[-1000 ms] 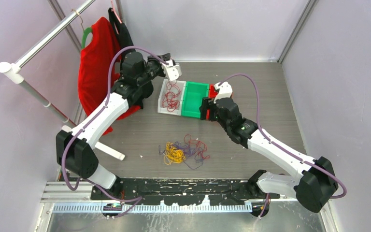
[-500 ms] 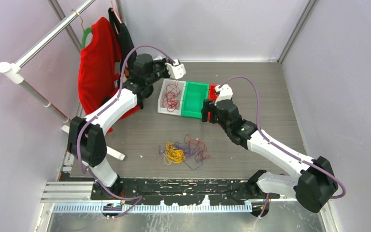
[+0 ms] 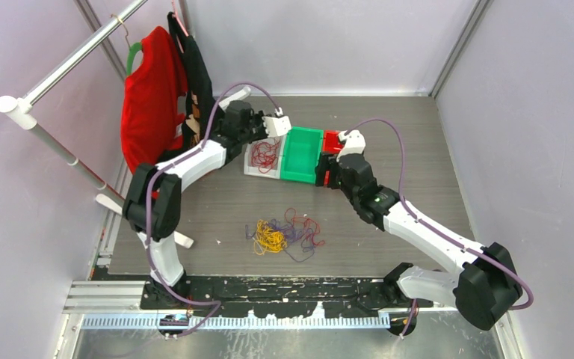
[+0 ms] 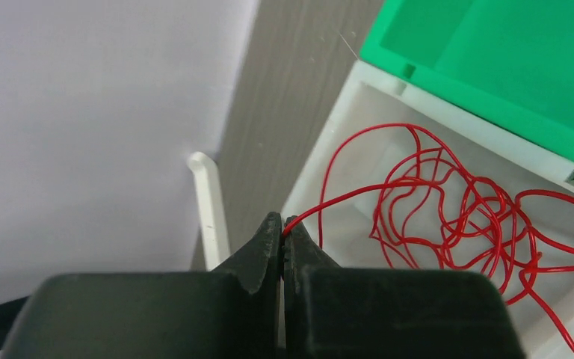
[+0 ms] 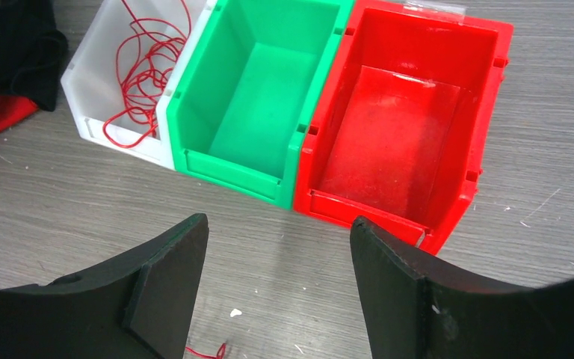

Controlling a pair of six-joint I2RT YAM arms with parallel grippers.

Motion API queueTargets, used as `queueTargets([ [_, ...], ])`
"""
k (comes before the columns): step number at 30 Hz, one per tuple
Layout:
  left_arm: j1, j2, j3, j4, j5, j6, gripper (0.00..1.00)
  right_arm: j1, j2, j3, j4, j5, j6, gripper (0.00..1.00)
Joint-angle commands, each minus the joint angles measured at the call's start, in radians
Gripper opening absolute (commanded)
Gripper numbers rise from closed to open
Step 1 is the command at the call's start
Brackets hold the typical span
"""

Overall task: Untangle the cables
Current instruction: Place the cable in the bin.

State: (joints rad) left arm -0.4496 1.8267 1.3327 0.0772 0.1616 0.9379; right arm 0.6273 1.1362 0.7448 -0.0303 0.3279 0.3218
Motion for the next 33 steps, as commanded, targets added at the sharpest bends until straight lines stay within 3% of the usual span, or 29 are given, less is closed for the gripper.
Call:
queueTargets([
  [1, 0.005, 0.077, 0.098, -0.061, -0.096, -0.031, 0.0, -0.02, -0.014, -0.004, 0.063, -0.001, 0.016, 0.75],
  [14, -0.008, 0.144, 0.144, -0.255, 0.062, -0.163, 0.0, -0.049, -0.013, -0.016, 0.067, -0.039, 0.027, 0.74],
  [25, -0.023, 0.205, 0.098, -0.193, -0.023, -0.169, 0.0, -0.052, -0.043, -0.029, 0.05, -0.036, 0.028, 0.73],
  [33, -0.012, 0.148, 0.248, -0.393, 0.019, -0.177, 0.32, -0.054, -0.041, -0.028, 0.047, -0.046, 0.036, 0.73],
])
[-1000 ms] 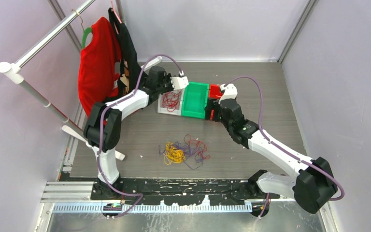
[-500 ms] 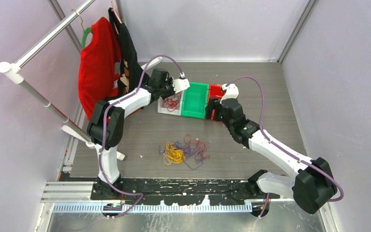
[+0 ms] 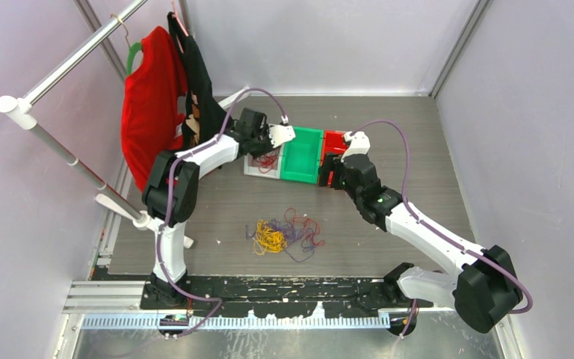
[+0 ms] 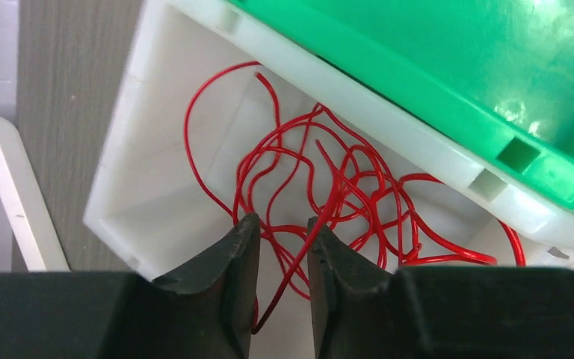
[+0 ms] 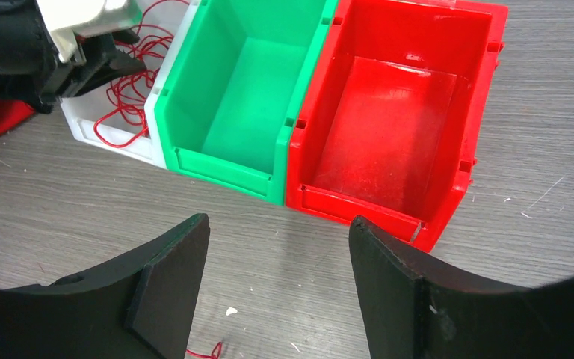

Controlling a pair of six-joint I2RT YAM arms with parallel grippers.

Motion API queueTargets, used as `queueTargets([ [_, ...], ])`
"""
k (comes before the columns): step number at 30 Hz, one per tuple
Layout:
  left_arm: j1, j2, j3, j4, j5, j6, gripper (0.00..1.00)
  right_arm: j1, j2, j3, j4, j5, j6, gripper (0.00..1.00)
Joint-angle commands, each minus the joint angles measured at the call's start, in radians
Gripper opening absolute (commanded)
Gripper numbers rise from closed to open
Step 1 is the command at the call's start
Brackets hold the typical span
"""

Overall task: Untangle the cables
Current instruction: Place the cable in the bin, then untie the cable.

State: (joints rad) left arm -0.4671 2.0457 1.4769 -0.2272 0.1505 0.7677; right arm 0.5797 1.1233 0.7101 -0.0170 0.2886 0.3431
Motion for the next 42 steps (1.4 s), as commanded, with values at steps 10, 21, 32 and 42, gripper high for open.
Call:
queueTargets([
  [10, 0.001, -0.167, 0.154, -0.239, 0.036, -0.016, 0.49, -0.006, -0.009, 0.023, 0.002, -0.016, 0.015, 0.74],
  [21, 0.025, -0.215, 0.346, -0.531, 0.216, -0.141, 0.58, -0.006, -0.024, 0.02, -0.048, -0.174, 0.001, 0.75],
  [32, 0.027, -0.549, 0.109, -0.727, 0.362, -0.142, 0.59, -0.005, 0.025, -0.07, -0.056, -0.523, 0.072, 0.72],
  [42, 0.026, -0.652, 0.07, -0.771, 0.359, -0.127, 0.58, -0.004, 0.252, -0.085, 0.068, -0.682, 0.09, 0.59],
])
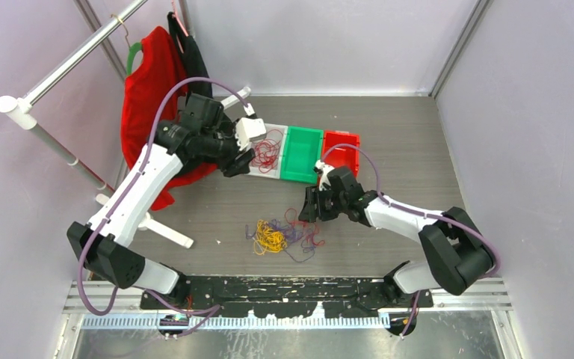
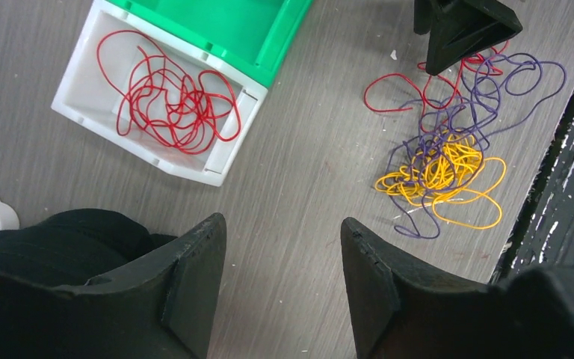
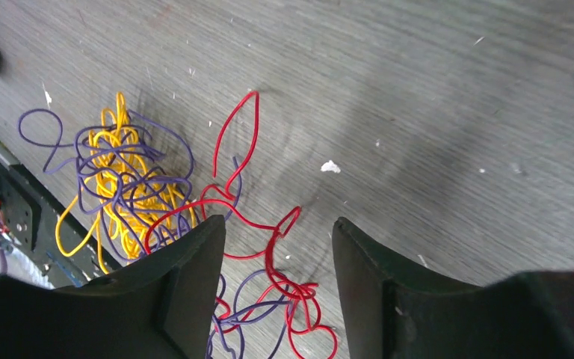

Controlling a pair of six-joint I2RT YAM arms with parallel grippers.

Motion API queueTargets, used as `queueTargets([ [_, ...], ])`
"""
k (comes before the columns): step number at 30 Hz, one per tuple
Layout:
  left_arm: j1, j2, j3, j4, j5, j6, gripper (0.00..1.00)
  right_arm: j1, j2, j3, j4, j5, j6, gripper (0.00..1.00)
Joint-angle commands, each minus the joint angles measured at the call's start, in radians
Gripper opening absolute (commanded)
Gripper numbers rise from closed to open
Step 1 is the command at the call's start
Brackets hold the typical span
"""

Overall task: Untangle the cables
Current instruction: Untie the cable.

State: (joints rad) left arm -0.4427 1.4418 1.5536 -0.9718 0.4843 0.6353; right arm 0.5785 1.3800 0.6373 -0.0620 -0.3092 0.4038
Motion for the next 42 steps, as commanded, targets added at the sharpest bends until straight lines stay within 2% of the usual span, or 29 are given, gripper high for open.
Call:
queueTargets([
  [1, 0.002, -0.053, -0.009, -0.026, 0.024, 0.009, 0.58, -0.002, -0.009, -0.019, 0.127, -0.085, 0.038, 0.57],
  [5, 0.002, -0.065, -0.016, -0.018, 0.023, 0.01, 0.58, -0.002, -0.022, -0.041, 0.152, -0.085, 0.06, 0.45],
  [8, 0.002, -0.076, -0.019, -0.014, 0.023, 0.015, 0.57, -0.003, -0.023, -0.033, 0.148, -0.089, 0.07, 0.28],
  [10, 0.002, -0.085, -0.025, -0.009, 0.022, 0.018, 0.57, -0.003, -0.036, -0.026, 0.128, -0.08, 0.07, 0.26],
  [11, 0.002, -0.089, -0.026, -0.009, 0.022, 0.02, 0.57, -0.002, -0.048, -0.016, 0.099, -0.059, 0.066, 0.28],
  [13, 0.002, -0.094, -0.026, -0.01, 0.022, 0.02, 0.57, -0.003, -0.094, -0.003, 0.033, 0.013, 0.05, 0.46],
  [14, 0.002, -0.096, -0.026, -0.01, 0.021, 0.021, 0.57, -0.003, -0.122, -0.001, 0.006, 0.048, 0.041, 0.51],
  [16, 0.002, -0.1, -0.027, -0.009, 0.019, 0.023, 0.57, -0.002, -0.186, -0.005, -0.027, 0.089, 0.029, 0.57],
  [18, 0.002, -0.104, -0.026, -0.009, 0.019, 0.025, 0.57, -0.003, -0.247, -0.019, -0.037, 0.087, 0.009, 0.59],
  [22, 0.001, -0.106, -0.015, -0.002, 0.022, 0.025, 0.57, 0.006, -0.309, -0.041, -0.027, -0.022, -0.073, 0.62],
  [26, 0.001, -0.091, 0.024, -0.002, 0.026, 0.015, 0.57, 0.022, -0.239, -0.013, -0.02, -0.125, -0.11, 0.63],
  [33, 0.0, -0.086, 0.029, -0.02, 0.019, 0.006, 0.57, 0.08, -0.093, 0.06, -0.028, -0.092, -0.176, 0.62],
  [36, 0.001, -0.091, 0.019, -0.011, 0.025, 0.005, 0.57, 0.088, -0.071, 0.071, -0.023, -0.062, -0.173, 0.54],
  [40, -0.001, -0.099, 0.005, 0.001, 0.033, 0.009, 0.57, 0.091, -0.099, 0.066, -0.001, -0.034, -0.165, 0.25],
  [42, 0.0, -0.111, -0.017, 0.008, 0.066, 0.003, 0.58, 0.09, -0.132, 0.06, 0.013, -0.032, -0.162, 0.14],
])
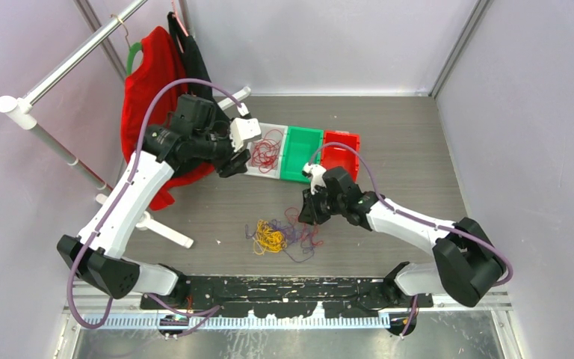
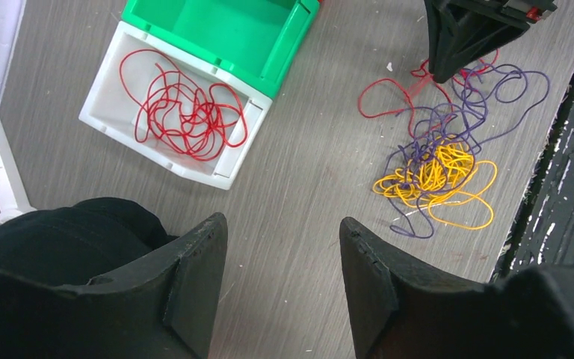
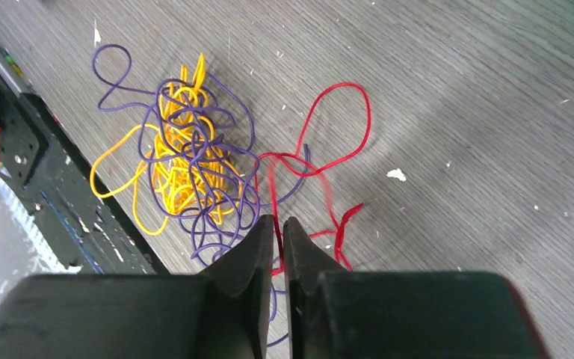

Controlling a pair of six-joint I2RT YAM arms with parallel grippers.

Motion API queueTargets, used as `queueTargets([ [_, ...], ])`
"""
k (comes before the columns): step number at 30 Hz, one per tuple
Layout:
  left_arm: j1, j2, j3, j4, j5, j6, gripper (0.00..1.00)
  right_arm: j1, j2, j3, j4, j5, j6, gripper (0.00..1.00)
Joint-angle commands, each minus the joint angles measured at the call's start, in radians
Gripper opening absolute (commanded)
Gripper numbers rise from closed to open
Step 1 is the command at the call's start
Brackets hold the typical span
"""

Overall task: Untangle the cables
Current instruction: Untie the cable.

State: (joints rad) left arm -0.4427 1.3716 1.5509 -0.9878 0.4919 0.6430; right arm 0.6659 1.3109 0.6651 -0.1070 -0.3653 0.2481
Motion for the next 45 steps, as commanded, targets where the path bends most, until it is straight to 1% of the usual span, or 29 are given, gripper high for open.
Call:
queueTargets([
  [1, 0.0, -0.049, -0.033, 0.027, 0.087, -0.006, 0.57, 0.003, -0.08, 0.03, 0.06, 0.021, -0.007, 0.1],
  [3, 0.0, -0.078, -0.091, 0.033, 0.153, -0.008, 0.57, 0.003, -0.12, 0.032, 0.06, 0.006, -0.003, 0.02],
  [7, -0.008, -0.179, -0.229, 0.097, 0.264, -0.004, 0.57, 0.003, -0.18, 0.057, 0.045, -0.048, 0.013, 0.01],
  [10, -0.043, -0.265, -0.343, 0.255, 0.276, 0.006, 0.57, 0.003, -0.225, 0.093, 0.065, -0.115, 0.03, 0.01],
  [12, -0.08, -0.325, -0.417, 0.383, 0.262, 0.012, 0.57, 0.003, -0.243, 0.124, 0.085, -0.163, 0.047, 0.01],
  [14, -0.134, -0.35, -0.466, 0.481, 0.224, 0.02, 0.56, 0.003, -0.246, 0.158, 0.104, -0.213, 0.074, 0.01],
  [17, -0.197, -0.352, -0.498, 0.533, 0.203, 0.084, 0.55, 0.004, -0.233, 0.204, 0.153, -0.279, 0.119, 0.01],
  [20, -0.245, -0.338, -0.525, 0.623, 0.121, 0.125, 0.53, 0.008, -0.21, 0.25, 0.169, -0.322, 0.143, 0.01],
  [23, -0.251, -0.317, -0.514, 0.632, 0.108, 0.175, 0.51, 0.013, -0.201, 0.268, 0.195, -0.34, 0.161, 0.01],
  [29, -0.258, -0.305, -0.5, 0.653, 0.102, 0.165, 0.49, 0.034, -0.183, 0.271, 0.216, -0.361, 0.181, 0.01],
  [35, -0.273, -0.329, -0.492, 0.605, 0.063, 0.185, 0.48, 0.046, -0.18, 0.266, 0.202, -0.351, 0.177, 0.01],
  [40, -0.274, -0.377, -0.516, 0.57, 0.146, 0.218, 0.5, 0.047, -0.173, 0.27, 0.203, -0.351, 0.177, 0.01],
  [42, -0.274, -0.378, -0.509, 0.573, 0.172, 0.205, 0.48, 0.049, -0.171, 0.265, 0.221, -0.347, 0.188, 0.01],
  [45, -0.278, -0.357, -0.491, 0.551, 0.184, 0.211, 0.38, 0.053, -0.175, 0.249, 0.273, -0.343, 0.223, 0.01],
])
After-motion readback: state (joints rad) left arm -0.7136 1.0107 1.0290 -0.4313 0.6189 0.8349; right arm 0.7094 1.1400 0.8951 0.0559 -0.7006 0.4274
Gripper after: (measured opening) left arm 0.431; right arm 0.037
